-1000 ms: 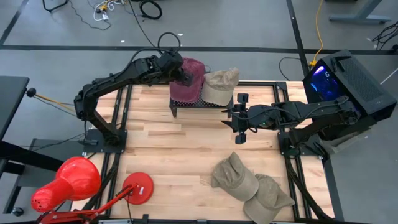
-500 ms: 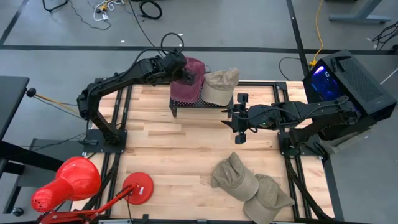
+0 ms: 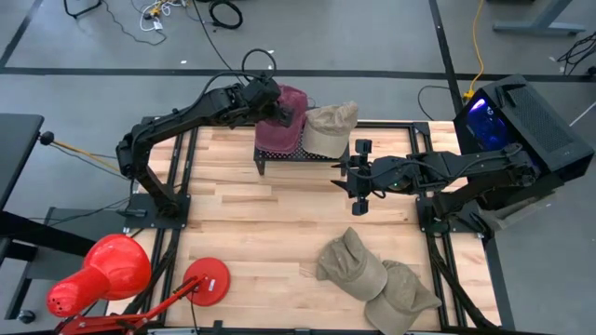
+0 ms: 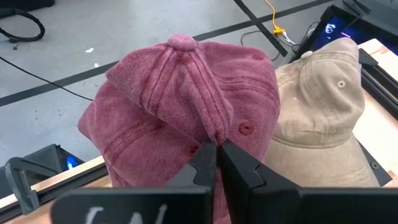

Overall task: Pick & Place hat
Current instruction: Stack the red cap on top of the red cap on the shelf

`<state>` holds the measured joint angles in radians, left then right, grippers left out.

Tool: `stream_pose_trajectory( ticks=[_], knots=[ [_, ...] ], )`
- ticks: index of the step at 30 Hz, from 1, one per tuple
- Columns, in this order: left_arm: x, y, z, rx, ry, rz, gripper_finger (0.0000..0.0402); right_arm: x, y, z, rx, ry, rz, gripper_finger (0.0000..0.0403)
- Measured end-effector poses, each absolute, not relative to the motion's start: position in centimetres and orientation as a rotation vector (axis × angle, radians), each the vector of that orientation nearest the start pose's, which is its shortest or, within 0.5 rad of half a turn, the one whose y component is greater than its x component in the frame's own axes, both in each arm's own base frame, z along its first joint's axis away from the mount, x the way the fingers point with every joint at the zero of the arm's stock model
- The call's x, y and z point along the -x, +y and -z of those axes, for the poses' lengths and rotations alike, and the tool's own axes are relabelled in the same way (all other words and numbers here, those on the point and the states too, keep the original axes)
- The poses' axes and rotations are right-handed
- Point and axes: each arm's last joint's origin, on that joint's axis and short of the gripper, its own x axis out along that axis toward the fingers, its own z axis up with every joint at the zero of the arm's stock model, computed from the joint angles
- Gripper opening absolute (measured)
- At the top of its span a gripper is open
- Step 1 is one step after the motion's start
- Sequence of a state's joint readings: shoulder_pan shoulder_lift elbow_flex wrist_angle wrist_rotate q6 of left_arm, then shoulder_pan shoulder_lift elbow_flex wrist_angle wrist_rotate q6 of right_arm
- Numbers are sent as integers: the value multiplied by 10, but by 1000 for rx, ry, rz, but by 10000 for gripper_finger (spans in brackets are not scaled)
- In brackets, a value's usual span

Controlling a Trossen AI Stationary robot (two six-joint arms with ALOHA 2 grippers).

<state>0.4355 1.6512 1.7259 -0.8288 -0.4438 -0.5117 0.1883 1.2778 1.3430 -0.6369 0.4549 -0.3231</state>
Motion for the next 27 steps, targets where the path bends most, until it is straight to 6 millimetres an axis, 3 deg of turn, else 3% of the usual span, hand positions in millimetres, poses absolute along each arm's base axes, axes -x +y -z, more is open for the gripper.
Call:
stream_pose_trajectory(
  ticks=[17, 21, 27],
  knots=[
    [-311, 158, -380, 397, 580, -1003, 28, -261, 37, -381, 494, 583, 169, 171],
    [-311, 158, -380, 371, 593, -992, 70, -261, 37, -381, 494, 584, 170, 171],
    [-312, 158, -380, 386, 583, -995, 164, -261, 37, -381, 494, 583, 170, 171]
  ],
)
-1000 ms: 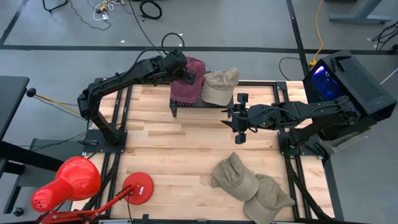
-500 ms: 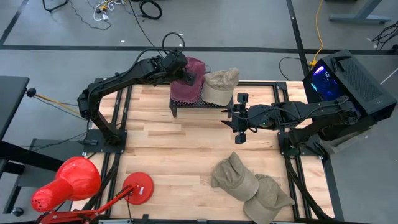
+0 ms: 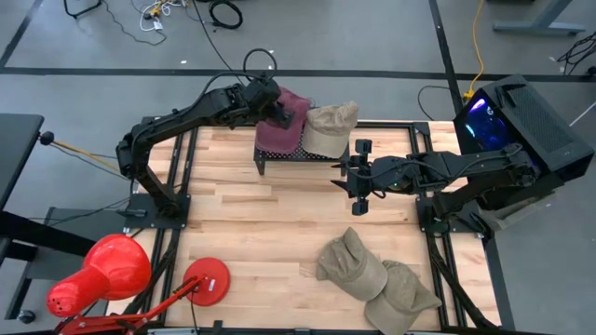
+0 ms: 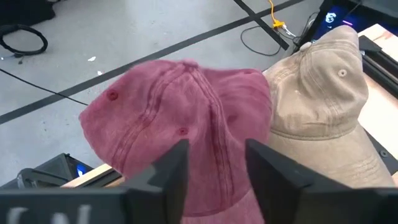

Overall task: Pick & Place hat
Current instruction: Stack the red cap on top of the red cap on the shelf, then stack the left brown cap on top of the brown cap on the shelf

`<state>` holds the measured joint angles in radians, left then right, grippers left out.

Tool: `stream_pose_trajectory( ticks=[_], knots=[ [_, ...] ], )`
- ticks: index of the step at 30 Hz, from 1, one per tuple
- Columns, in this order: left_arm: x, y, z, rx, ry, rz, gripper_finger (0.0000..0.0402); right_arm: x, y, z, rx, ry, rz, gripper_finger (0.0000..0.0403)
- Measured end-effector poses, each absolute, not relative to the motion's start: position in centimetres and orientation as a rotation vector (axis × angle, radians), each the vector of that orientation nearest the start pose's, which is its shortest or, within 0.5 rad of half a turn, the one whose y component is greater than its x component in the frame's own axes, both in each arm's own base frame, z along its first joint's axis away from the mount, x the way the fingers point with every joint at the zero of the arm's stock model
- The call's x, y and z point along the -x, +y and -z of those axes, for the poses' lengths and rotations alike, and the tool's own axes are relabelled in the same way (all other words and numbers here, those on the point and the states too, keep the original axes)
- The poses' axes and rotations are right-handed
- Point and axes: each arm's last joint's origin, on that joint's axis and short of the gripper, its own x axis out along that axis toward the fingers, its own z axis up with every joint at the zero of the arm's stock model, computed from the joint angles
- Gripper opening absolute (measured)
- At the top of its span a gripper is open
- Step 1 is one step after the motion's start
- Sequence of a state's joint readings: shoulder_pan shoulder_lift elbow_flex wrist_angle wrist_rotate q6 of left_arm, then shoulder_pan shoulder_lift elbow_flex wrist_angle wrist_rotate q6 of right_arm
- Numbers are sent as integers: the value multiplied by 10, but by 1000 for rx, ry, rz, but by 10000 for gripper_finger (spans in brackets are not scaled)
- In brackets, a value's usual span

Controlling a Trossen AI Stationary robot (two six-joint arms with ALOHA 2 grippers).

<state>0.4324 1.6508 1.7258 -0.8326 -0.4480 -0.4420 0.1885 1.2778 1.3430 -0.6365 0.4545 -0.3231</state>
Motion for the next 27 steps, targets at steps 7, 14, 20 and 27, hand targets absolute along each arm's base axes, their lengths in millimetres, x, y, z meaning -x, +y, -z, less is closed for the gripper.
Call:
stream_pose_trajectory(
  ticks=[7, 14, 20, 27],
  knots=[
    [-311, 157, -382, 402, 567, -1000, 238, -261, 37, -381, 494, 583, 170, 171],
    [-309, 151, -388, 433, 558, -924, 237, -261, 37, -381, 495, 585, 169, 171],
    [-310, 134, -397, 482, 533, -799, 223, -259, 37, -378, 505, 620, 159, 171],
    [-320, 103, -398, 395, 573, -696, 209, -255, 36, -373, 483, 684, 142, 171]
  ],
)
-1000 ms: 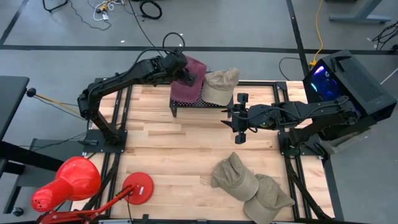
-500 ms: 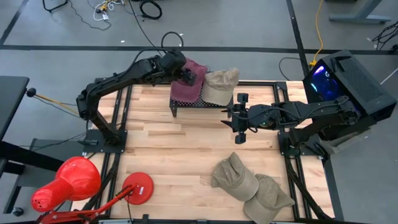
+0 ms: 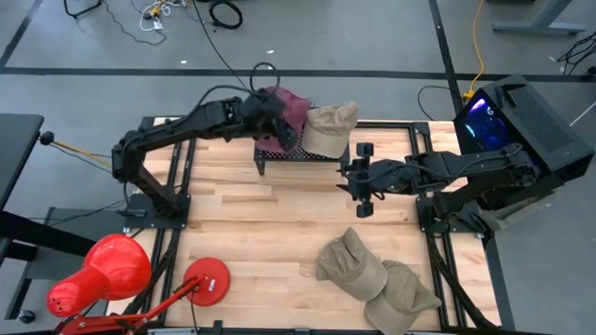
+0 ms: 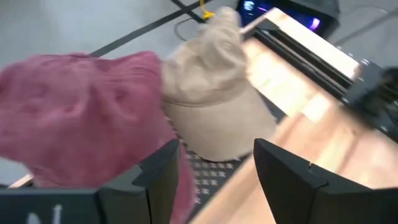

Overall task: Pick & Place hat
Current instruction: Stack the left brown cap on top of the brown cap on the shelf

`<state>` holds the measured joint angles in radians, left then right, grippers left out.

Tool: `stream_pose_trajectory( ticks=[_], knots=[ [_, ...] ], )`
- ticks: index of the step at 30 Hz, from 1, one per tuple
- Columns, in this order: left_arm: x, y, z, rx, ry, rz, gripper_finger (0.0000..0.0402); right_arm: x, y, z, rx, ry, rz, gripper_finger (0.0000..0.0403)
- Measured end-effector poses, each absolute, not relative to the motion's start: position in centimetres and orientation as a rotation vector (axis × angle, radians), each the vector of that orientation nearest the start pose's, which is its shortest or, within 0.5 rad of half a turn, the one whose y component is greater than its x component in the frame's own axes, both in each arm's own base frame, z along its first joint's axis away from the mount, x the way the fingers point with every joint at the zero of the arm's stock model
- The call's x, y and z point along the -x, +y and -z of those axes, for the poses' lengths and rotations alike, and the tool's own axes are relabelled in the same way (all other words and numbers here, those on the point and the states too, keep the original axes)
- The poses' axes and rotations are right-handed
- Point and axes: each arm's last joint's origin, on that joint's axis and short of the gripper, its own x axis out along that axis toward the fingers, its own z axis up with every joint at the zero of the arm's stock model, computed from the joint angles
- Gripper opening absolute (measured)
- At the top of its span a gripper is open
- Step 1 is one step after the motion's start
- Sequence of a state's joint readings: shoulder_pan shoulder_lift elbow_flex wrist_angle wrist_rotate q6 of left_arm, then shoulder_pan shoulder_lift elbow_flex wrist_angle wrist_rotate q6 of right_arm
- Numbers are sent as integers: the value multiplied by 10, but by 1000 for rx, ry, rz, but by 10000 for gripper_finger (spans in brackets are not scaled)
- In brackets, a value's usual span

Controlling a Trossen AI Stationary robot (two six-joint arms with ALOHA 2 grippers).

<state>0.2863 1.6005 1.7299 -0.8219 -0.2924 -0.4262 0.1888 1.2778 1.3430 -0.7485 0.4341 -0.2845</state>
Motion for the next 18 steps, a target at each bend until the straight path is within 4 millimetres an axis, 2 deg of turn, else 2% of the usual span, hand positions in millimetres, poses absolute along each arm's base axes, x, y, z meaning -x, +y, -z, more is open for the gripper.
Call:
stream_pose_trajectory(
  ticks=[4, 9, 18],
  knots=[
    [-325, 84, -397, 364, 596, -637, 203, -251, 37, -368, 391, 736, 102, 171],
    [-327, 73, -392, 369, 630, -616, 199, -250, 38, -351, 353, 803, 64, 171],
    [-330, 48, -365, 363, 742, -587, 199, -247, 41, -323, 247, 908, 3, 171]
  ],
)
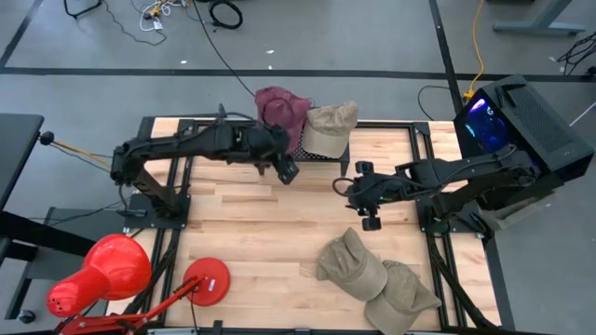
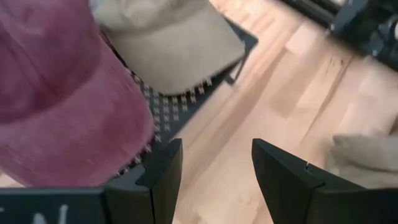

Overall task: Pick & Place hat
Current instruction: Stack the left brown cap on top of the brown cap on the shelf

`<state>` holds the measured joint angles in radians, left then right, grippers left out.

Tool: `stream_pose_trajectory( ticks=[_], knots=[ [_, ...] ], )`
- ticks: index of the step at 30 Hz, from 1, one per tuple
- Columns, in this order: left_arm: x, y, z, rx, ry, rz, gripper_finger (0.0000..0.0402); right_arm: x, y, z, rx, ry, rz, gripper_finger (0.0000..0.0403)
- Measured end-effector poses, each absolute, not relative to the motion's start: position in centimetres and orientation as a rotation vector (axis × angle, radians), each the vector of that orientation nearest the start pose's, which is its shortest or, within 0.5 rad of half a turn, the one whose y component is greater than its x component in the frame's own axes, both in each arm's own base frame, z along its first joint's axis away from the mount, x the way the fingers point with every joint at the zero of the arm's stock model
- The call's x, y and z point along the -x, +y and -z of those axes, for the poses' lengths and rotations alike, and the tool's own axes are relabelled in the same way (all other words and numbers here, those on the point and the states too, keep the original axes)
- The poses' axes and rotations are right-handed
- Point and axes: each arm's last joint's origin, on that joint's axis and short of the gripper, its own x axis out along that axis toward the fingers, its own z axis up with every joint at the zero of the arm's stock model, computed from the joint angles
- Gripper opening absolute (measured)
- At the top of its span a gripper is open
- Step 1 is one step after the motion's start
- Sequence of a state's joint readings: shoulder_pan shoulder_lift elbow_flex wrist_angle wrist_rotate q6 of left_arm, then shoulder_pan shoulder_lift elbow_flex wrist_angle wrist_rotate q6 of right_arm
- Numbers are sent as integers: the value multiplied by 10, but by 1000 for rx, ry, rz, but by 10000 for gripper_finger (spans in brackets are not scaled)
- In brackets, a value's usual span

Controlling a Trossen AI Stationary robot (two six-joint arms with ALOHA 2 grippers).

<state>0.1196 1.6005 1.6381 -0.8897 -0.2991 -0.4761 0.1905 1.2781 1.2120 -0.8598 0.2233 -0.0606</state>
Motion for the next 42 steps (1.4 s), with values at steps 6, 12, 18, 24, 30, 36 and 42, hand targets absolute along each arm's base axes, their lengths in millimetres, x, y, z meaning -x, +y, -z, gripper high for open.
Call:
stream_pose_trajectory(
  ticks=[6, 12, 18, 24, 30, 36, 42],
  knots=[
    [-333, 23, -342, 339, 785, -549, 199, -245, 42, -320, 172, 933, -16, 171],
    [-331, -3, -335, 315, 799, -472, 199, -244, 44, -319, 149, 946, -49, 171],
    [-326, -29, -336, 284, 796, -392, 199, -245, 46, -316, 104, 976, -108, 171],
    [-324, -40, -330, 268, 824, -374, 199, -252, 49, -306, 63, 1034, -147, 171],
    [-323, -40, -325, 285, 842, -388, 199, -259, 53, -294, 5, 1103, -193, 171],
    [-323, -40, -326, 299, 835, -389, 199, -262, 58, -288, -33, 1141, -230, 171],
    [-320, -40, -330, 272, 827, -369, 199, -260, 71, -288, -11, 1143, -282, 171]
  ],
)
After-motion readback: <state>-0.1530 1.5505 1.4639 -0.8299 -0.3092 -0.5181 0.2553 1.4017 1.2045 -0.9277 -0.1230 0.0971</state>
